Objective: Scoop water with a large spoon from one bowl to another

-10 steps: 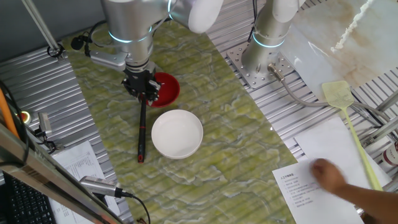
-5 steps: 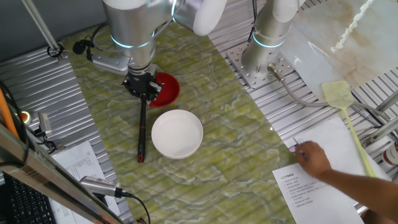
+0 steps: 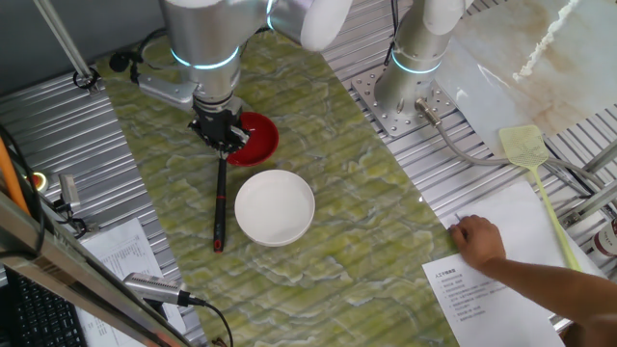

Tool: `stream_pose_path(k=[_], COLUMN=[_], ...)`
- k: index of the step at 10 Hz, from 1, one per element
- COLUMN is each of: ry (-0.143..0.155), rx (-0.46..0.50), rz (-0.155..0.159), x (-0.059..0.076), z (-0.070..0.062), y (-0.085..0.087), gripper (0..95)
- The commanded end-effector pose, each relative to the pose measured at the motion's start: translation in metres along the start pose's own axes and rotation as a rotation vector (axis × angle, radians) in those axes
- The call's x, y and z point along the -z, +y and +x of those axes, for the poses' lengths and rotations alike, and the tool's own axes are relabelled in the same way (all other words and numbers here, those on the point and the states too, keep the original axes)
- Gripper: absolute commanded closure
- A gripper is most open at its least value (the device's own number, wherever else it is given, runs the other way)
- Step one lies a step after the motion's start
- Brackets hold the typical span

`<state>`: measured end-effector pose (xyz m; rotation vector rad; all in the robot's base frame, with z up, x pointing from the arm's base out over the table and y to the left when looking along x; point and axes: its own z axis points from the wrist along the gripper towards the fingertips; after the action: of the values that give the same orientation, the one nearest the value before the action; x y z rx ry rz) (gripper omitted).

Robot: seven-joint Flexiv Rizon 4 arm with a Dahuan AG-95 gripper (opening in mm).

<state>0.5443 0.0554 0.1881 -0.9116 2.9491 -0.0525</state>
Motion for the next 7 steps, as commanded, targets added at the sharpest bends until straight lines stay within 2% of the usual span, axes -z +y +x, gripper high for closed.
stream_pose_path(k=[1,2,3,4,5,6,7], ry=[0.005,-0.023,-0.048,-0.080,-0.110,-0.115,-0.108], rx=[-0.330,-0.398,-0.478,-0.520,-0.590,-0.638,-0.649], rz=[0.039,0.029,0.060,0.071,0.038,0.017,0.017], x=[0.019,0.019,0.016,0.013,0.014,0.017,0.020], z=[-0.002,-0.001,0.004,0.011,0.018,0.022,0.022], y=[0.002,0.002,0.001,0.001,0.002,0.003,0.003], gripper=[95.0,95.0,95.0,95.0,95.0,95.0,95.0])
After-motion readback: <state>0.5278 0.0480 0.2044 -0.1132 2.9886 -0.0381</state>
